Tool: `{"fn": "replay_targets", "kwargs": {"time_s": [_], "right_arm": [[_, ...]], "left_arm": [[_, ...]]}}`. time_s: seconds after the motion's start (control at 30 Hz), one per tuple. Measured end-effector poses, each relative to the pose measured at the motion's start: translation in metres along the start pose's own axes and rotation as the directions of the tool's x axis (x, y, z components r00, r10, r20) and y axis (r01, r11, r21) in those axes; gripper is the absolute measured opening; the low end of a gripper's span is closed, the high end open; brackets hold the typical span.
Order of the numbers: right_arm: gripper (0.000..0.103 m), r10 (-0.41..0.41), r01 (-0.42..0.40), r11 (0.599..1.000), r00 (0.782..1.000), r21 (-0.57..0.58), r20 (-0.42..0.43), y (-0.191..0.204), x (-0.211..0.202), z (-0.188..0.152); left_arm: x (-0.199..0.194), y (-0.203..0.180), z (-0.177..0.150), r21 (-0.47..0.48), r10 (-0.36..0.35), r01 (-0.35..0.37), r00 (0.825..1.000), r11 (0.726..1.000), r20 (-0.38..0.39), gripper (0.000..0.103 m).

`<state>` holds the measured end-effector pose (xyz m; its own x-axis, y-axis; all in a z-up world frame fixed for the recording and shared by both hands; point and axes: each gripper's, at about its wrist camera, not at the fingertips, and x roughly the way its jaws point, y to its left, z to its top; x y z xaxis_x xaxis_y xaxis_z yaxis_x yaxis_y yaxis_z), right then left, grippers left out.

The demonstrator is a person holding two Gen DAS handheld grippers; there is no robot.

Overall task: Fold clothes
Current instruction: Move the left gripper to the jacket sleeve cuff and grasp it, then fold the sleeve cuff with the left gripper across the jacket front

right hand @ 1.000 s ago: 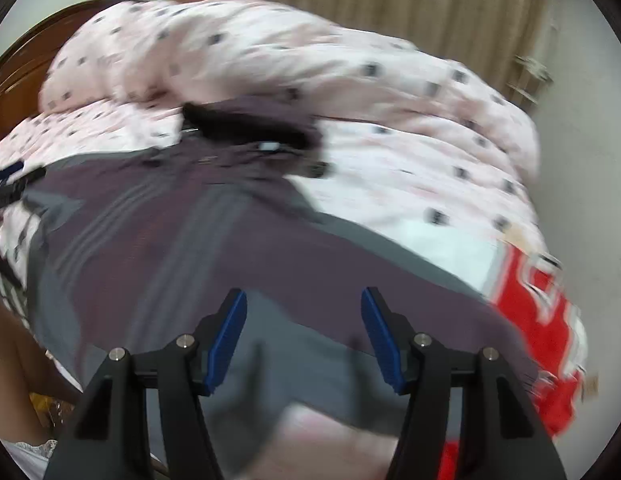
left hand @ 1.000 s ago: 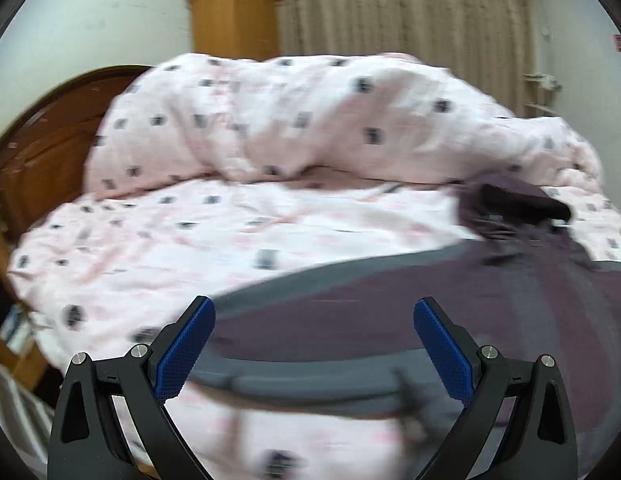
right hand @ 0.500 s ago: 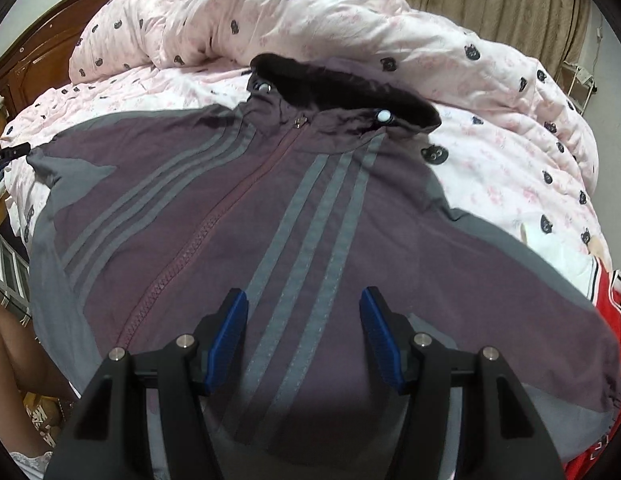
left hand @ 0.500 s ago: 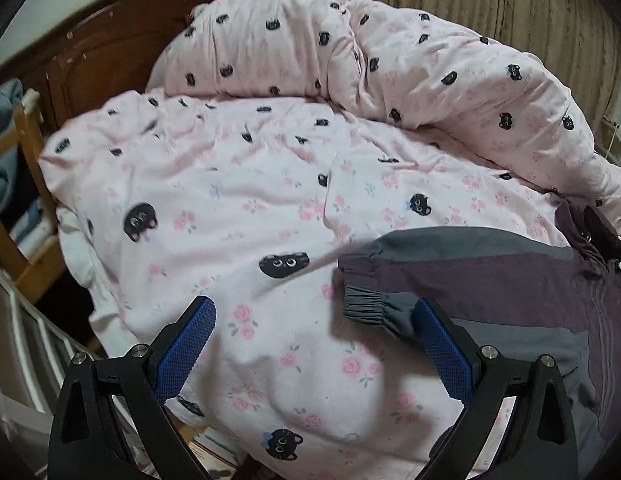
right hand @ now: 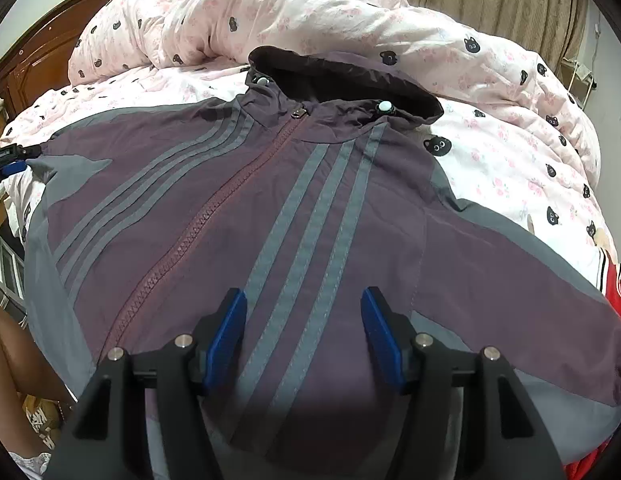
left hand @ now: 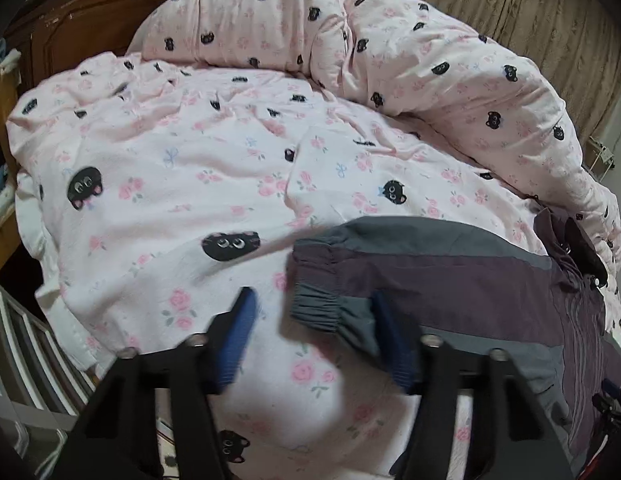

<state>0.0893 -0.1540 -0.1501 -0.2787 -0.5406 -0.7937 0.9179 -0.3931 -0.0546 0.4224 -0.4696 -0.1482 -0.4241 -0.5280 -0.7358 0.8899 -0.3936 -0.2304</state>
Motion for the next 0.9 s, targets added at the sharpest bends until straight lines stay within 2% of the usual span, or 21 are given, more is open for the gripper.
{"fn": "replay_targets", "kwargs": {"time_s": [0.03,0.07,0.13,0.3,0.47,0.53,0.67,0.83,0.9], "right_arm": [[0.062,0.003,-0.003,1.000,1.000,0.003,0.000,-0.001,0.000,0.000],[0.062,0.006,-0.006,1.000,1.000,0.006,0.000,-0.001,0.000,-0.001],[0.062,0.011,-0.011,1.000,1.000,0.012,-0.001,-0.002,0.000,-0.001],[0.063,0.022,-0.022,0.999,1.000,0.026,-0.004,-0.004,0.001,-0.002],[0.063,0.037,-0.037,0.998,0.999,0.051,-0.003,-0.009,-0.001,-0.003],[0.063,0.043,-0.043,0.997,0.999,0.061,-0.003,-0.011,-0.002,-0.003],[0.063,0.049,-0.049,0.995,0.999,0.085,0.003,-0.018,-0.006,-0.004],[0.063,0.046,-0.048,0.991,0.999,0.123,0.016,-0.032,-0.014,-0.006],[0.063,0.045,-0.048,0.989,0.999,0.138,0.022,-0.037,-0.017,-0.006]], "left_arm": [[0.001,-0.001,0.000,-0.008,-0.008,0.008,1.000,1.000,-0.004,0.039],[0.002,-0.002,0.000,-0.011,-0.015,0.015,1.000,1.000,-0.006,0.030],[0.001,-0.005,0.000,-0.011,-0.005,0.005,1.000,1.000,0.001,0.026],[-0.008,-0.001,0.001,-0.088,-0.031,0.034,0.999,0.996,0.035,0.024],[-0.021,-0.014,0.004,-0.029,-0.009,0.012,0.994,1.000,0.111,0.022],[-0.034,-0.023,0.008,0.012,-0.007,0.005,0.984,1.000,0.178,0.022],[-0.063,-0.052,0.011,0.115,-0.008,-0.028,0.952,0.993,0.305,0.022],[-0.089,-0.098,0.010,0.238,-0.061,-0.037,0.918,0.971,0.392,0.021],[-0.097,-0.125,0.008,0.306,-0.104,-0.028,0.907,0.952,0.407,0.020]]}}
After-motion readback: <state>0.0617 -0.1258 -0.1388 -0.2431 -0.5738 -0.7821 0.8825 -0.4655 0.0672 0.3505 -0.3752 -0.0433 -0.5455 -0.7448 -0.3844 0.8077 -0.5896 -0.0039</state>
